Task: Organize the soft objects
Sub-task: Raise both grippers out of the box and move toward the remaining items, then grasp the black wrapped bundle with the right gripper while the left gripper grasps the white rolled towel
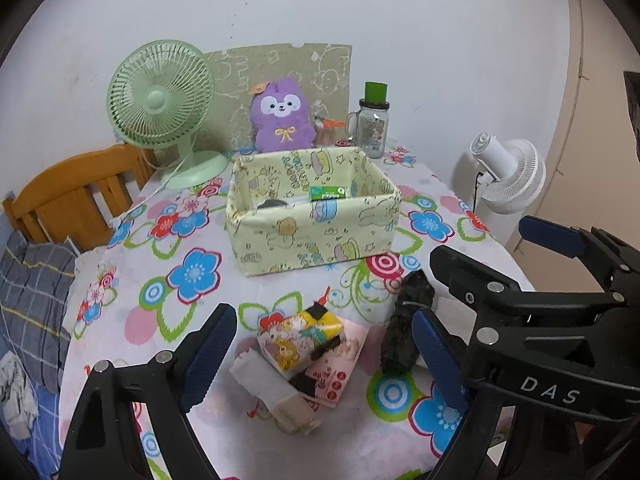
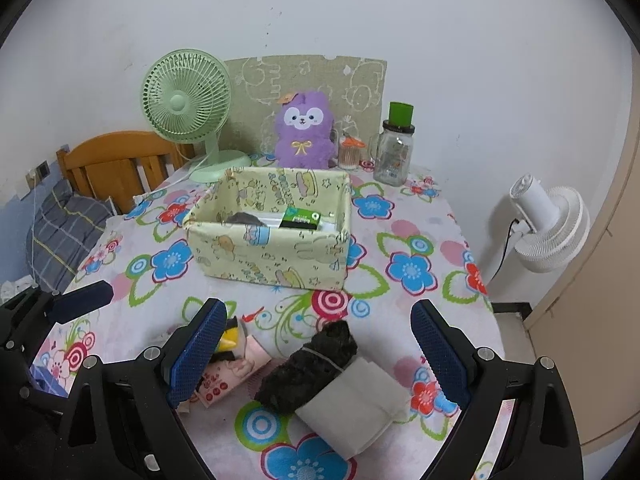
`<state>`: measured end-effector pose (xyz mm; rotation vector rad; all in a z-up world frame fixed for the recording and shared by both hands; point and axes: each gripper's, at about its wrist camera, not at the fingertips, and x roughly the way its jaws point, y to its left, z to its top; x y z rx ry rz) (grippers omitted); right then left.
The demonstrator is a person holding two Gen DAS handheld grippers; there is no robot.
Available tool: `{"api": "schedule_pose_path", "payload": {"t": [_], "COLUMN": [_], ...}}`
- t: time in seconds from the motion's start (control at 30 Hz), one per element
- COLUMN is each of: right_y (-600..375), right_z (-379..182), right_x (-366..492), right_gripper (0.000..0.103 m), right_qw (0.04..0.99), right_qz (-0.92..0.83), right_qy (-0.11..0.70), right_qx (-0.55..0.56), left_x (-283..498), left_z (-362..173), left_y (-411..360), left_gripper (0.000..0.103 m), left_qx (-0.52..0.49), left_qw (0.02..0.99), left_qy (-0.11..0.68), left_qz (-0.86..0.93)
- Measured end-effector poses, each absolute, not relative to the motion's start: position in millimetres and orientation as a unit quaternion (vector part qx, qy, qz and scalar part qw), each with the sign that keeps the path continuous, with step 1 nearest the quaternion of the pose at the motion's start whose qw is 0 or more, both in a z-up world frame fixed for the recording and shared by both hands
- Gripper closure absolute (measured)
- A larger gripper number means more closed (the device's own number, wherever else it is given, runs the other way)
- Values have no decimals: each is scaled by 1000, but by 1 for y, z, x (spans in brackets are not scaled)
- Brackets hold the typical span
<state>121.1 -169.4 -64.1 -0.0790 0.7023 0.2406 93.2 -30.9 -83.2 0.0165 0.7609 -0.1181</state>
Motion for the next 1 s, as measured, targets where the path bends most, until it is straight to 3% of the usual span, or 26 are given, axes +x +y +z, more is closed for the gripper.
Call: {"api": "schedule_pose_path", "payload": {"t": [1.0], "right_y": [-150], "right_z": [-146], "right_x": [118], "right_gripper": [8], "right_qw": [906], "right_qz": [113], "right_qy": [404], "right_qx": [-58], "left_x": [82], "left_z": [-168], "left_y": [-13], "left_gripper": [16], "left_qx": [-25], "left_qw": [899], "left_qy": [437], "left_qz": [4]}}
